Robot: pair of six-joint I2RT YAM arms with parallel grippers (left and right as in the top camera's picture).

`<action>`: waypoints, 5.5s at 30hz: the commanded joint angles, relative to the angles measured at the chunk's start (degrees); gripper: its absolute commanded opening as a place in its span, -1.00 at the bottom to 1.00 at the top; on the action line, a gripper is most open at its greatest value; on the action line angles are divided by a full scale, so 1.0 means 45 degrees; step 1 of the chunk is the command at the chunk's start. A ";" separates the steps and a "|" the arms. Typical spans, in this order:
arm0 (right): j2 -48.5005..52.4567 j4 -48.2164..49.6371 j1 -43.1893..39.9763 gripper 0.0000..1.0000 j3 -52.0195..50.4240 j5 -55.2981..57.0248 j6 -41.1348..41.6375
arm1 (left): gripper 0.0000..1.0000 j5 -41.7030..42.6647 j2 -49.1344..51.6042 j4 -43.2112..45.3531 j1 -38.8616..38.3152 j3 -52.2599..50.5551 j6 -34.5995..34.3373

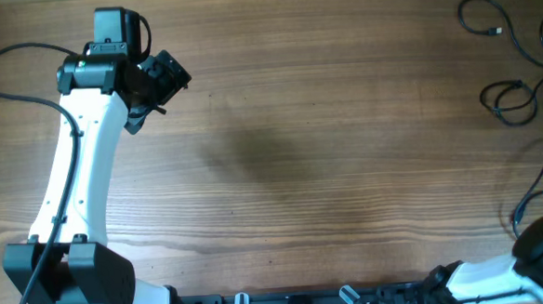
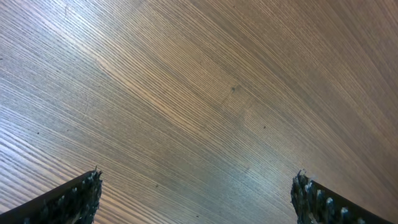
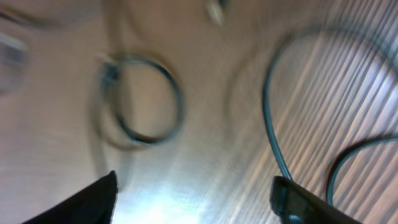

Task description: Untangle cables

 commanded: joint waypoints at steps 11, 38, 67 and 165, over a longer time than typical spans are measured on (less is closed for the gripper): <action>0.0709 -0.1817 -0.0107 0.14 -0.0398 0.4187 0.0578 | 1.00 -0.0170 0.0097 0.0034 0.0087 -0.0029 -0.0165; 0.2254 0.0427 -0.0092 -0.91 -0.0277 -0.0539 -0.0544 | 1.00 -0.0170 0.0107 0.0763 0.0087 -0.0767 -0.0165; -1.0958 -0.5168 0.6101 0.99 -0.1666 -0.2934 -0.0933 | 1.00 -0.0175 0.0102 0.1229 0.0087 -0.0767 -0.0165; -2.1575 1.2828 0.9641 0.99 -1.7282 -0.1651 -0.8102 | 1.00 -0.0175 0.0102 0.1234 0.0087 -0.0767 -0.0165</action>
